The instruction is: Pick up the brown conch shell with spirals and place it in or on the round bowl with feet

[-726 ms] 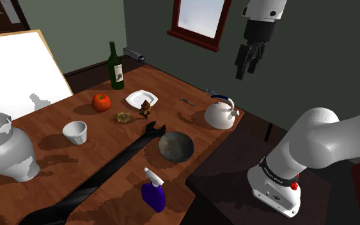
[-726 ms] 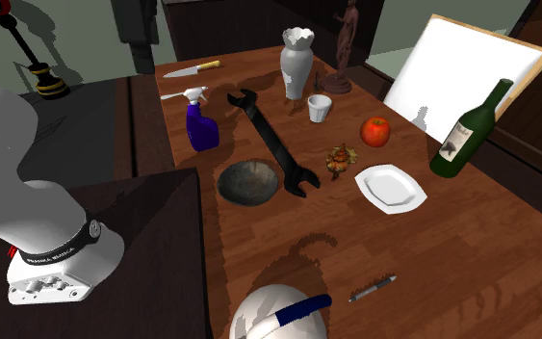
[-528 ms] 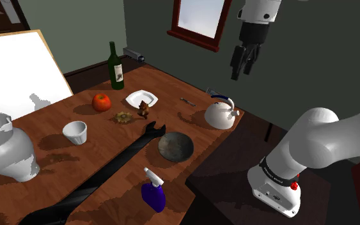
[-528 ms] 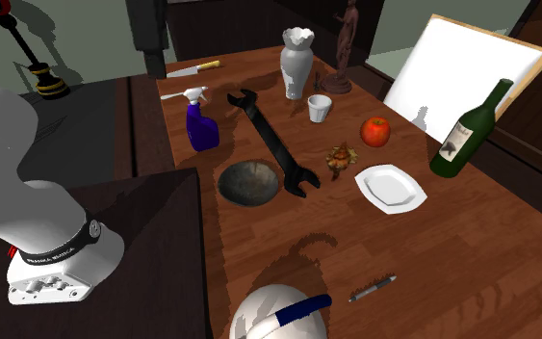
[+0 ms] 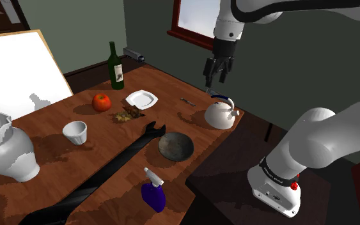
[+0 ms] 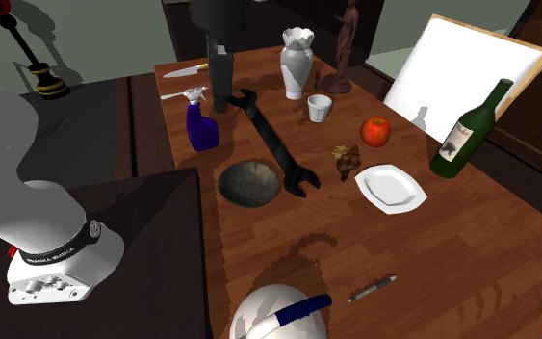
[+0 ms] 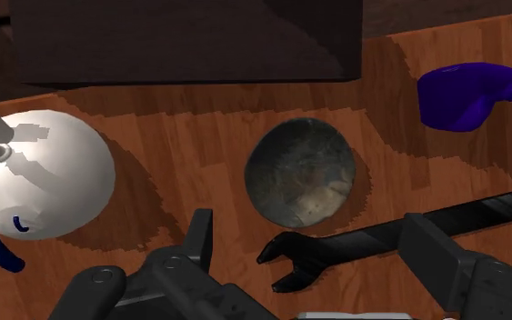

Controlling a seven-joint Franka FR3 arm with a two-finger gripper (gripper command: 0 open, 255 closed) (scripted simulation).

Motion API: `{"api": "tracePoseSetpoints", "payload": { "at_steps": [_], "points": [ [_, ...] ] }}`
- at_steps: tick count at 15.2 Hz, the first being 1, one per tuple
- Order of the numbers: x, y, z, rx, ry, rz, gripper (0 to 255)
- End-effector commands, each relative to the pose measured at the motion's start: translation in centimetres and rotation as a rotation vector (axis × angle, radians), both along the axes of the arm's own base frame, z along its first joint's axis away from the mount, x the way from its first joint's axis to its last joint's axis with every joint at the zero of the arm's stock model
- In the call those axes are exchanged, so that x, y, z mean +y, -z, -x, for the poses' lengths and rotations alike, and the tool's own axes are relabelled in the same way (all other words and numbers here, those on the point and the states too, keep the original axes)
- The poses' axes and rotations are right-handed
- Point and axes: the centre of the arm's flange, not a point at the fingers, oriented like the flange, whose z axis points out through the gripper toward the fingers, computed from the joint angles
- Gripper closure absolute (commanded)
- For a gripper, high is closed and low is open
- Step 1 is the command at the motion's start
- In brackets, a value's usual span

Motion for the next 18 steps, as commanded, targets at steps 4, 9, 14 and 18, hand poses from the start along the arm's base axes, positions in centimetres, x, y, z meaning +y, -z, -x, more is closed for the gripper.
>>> {"api": "tracePoseSetpoints", "payload": {
  "at_steps": [4, 9, 14, 18],
  "points": [
    [0.5, 4.1, -5.2, -0.005, 0.029, -0.029, 0],
    [0.8, 8.3, -10.2, -0.008, 0.058, -0.058, 0],
    [1.1, 12.4, -15.2, -0.012, 0.087, -0.086, 0],
    [1.4, 15.8, -19.2, -0.014, 0.110, -0.109, 0]
  ]
}}
